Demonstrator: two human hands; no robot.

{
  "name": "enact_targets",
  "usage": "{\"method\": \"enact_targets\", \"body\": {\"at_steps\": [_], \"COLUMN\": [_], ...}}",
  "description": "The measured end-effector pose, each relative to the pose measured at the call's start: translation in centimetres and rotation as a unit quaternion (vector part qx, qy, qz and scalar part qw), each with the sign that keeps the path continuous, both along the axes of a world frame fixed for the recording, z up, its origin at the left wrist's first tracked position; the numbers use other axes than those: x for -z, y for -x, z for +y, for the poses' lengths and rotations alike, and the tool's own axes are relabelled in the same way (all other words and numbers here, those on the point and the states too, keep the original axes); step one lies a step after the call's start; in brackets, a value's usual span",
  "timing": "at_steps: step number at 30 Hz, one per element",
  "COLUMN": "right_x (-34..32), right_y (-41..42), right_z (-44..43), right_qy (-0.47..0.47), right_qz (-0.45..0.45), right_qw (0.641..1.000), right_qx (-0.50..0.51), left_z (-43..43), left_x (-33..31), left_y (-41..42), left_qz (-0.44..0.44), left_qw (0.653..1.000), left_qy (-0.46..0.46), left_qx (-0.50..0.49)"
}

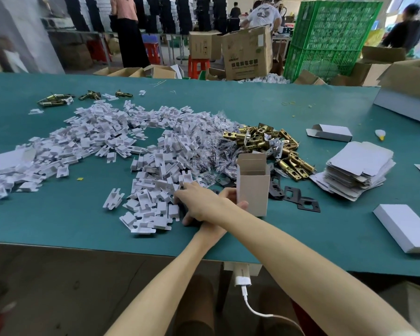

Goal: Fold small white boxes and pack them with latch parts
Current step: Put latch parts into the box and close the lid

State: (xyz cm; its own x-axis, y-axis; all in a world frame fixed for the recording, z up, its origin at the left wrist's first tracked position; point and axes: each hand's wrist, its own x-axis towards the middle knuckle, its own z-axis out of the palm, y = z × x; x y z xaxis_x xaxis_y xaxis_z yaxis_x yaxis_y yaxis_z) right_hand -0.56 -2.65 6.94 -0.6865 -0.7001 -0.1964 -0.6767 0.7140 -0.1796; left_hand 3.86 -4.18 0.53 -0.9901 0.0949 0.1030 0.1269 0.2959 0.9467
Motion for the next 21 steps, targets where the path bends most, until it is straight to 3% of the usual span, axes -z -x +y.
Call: {"method": "enact_targets", "body": {"at_steps": [3, 7, 10, 12, 16, 21], "right_x": [0.0, -0.7, -1.5, -2.4, -3.7, -4.8], "right_y": [0.3, 0.4, 0.4, 0.6, 0.4, -0.2], "right_z": [0.2, 0.7, 1.6, 2.4, 4.8, 7.7], "right_qy": [-0.001, 0.049, 0.098, 0.134, 0.24, 0.379], "right_qz": [0.007, -0.005, -0.008, -0.025, -0.056, -0.152], "right_qw": [1.0, 0.998, 0.995, 0.989, 0.964, 0.895], "right_qx": [0.02, 0.024, 0.027, 0.048, 0.105, 0.182], "left_z": [0.2, 0.0, -0.1, -0.2, 0.8, 0.8], "left_x": [-0.4, -0.1, 1.0, 2.3, 0.3, 0.3], "left_y": [0.1, 0.2, 0.6, 0.9, 0.9, 1.2], "left_qz": [-0.011, 0.041, -0.001, -0.009, 0.024, 0.02], "left_qw": [1.0, 0.995, 0.988, 0.995, 0.995, 0.998], "left_qy": [-0.01, 0.094, 0.156, 0.083, 0.068, 0.0], "left_qx": [-0.004, -0.008, -0.021, -0.055, -0.063, -0.057]}}
